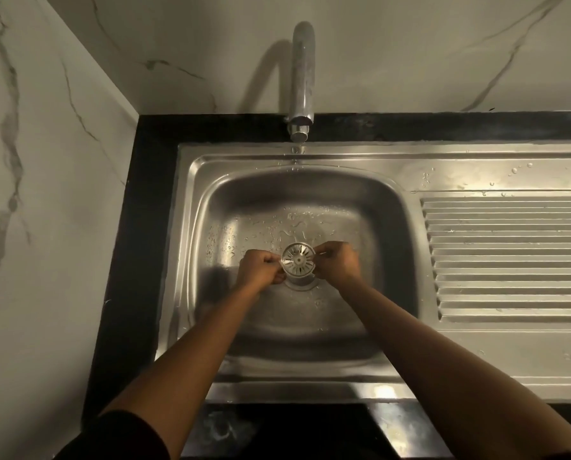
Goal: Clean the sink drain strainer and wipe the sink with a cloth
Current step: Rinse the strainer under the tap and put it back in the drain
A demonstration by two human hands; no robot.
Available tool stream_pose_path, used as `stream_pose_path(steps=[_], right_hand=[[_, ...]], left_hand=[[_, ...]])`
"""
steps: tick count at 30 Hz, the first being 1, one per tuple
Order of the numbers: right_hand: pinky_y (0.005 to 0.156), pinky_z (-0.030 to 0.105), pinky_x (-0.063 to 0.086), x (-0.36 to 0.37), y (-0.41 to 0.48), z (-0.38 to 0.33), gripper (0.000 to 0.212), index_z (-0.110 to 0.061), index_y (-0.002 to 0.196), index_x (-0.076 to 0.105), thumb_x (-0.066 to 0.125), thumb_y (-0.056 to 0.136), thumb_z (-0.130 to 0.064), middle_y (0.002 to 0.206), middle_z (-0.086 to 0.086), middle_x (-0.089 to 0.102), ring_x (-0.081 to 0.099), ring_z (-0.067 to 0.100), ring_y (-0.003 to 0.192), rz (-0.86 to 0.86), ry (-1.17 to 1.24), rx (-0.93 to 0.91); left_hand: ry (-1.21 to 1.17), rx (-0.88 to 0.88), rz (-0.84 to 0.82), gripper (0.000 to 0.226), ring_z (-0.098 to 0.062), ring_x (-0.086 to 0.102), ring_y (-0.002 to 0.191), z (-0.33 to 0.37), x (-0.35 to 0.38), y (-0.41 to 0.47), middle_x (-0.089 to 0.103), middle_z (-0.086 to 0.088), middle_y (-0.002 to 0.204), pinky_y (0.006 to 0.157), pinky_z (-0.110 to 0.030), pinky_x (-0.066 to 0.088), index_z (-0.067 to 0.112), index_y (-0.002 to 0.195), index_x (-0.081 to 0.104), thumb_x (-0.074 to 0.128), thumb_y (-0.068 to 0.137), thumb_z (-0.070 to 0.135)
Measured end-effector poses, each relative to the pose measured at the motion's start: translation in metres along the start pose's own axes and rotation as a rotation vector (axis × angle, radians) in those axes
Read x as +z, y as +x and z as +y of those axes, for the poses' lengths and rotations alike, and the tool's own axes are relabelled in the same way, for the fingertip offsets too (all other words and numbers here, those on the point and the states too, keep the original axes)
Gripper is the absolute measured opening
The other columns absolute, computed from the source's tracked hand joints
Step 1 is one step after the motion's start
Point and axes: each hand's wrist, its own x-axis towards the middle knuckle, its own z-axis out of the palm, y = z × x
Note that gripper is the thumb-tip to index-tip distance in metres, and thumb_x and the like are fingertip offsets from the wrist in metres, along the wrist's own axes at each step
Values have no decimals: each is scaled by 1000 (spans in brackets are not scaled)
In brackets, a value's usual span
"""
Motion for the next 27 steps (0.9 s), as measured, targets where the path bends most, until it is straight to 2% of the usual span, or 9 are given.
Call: stream_pose_path(steps=[4, 7, 10, 12, 17, 21, 23, 25, 27], right_hand=[[80, 44, 66, 8, 11, 12, 22, -12, 106, 81, 71, 90, -1, 100, 10, 80, 78, 26, 84, 0, -48, 16], [80, 28, 62, 14, 17, 19, 24, -15, 106, 82, 72, 89, -2, 105, 6, 79, 74, 20, 87, 25, -79, 36], [64, 13, 49, 18, 23, 27, 21, -18, 102, 82, 72, 90, -4, 103, 3, 79, 66, 9, 75, 53, -114, 61], [54, 8, 39, 19, 25, 33, 20, -19, 99, 81, 70, 92, -5, 101, 3, 78, 59, 3, 70, 76, -110, 76], [54, 6, 36, 21, 28, 40, 22, -18, 106, 81, 68, 94, -6, 105, 3, 79, 59, 6, 73, 99, -110, 60], [65, 8, 39, 22, 28, 38, 23, -15, 110, 81, 69, 93, -4, 109, 6, 79, 63, 11, 83, 101, -141, 24], [60, 5, 38, 22, 26, 37, 25, -15, 111, 80, 66, 94, -3, 111, 7, 79, 62, 11, 85, 99, -167, 11], [50, -4, 31, 21, 25, 36, 28, -14, 114, 79, 64, 95, -1, 114, 7, 78, 61, 10, 86, 86, -202, -15], [44, -4, 30, 20, 23, 34, 29, -13, 117, 78, 63, 96, -1, 116, 7, 77, 62, 12, 86, 71, -218, -33]], left_hand=[[28, -33, 59, 13, -28, 79, 72, -15, 11, 13, 79, -15, 83, 74, -43, 68, -2, 100, 80, 69, 92, -6], [63, -56, 74, 17, -35, 80, 77, -23, 20, 20, 79, -22, 83, 78, -51, 67, 5, 80, 78, 73, 87, -9], [141, -52, 84, 15, -35, 80, 82, -28, 31, 26, 80, -20, 83, 81, -49, 67, 6, 76, 77, 75, 84, -7], [192, -49, 106, 13, -33, 80, 80, -28, 36, 27, 80, -16, 80, 78, -47, 67, 6, 77, 78, 75, 84, -4], [261, -44, 139, 14, -28, 79, 73, -21, 41, 29, 79, -11, 79, 71, -44, 68, 9, 75, 77, 77, 82, -4], [293, -44, 168, 14, -24, 79, 66, -16, 41, 30, 78, -9, 76, 67, -42, 68, 10, 75, 77, 77, 83, -1], [321, -31, 184, 13, -22, 78, 65, -15, 40, 29, 78, -6, 74, 68, -41, 68, 12, 75, 78, 76, 84, 3], [353, -10, 199, 10, -21, 77, 68, -14, 38, 26, 78, -4, 74, 71, -39, 67, 13, 75, 78, 77, 84, 8], [381, 6, 193, 11, -20, 78, 74, -13, 36, 22, 79, -3, 75, 73, -37, 66, 14, 75, 79, 74, 83, 8]])
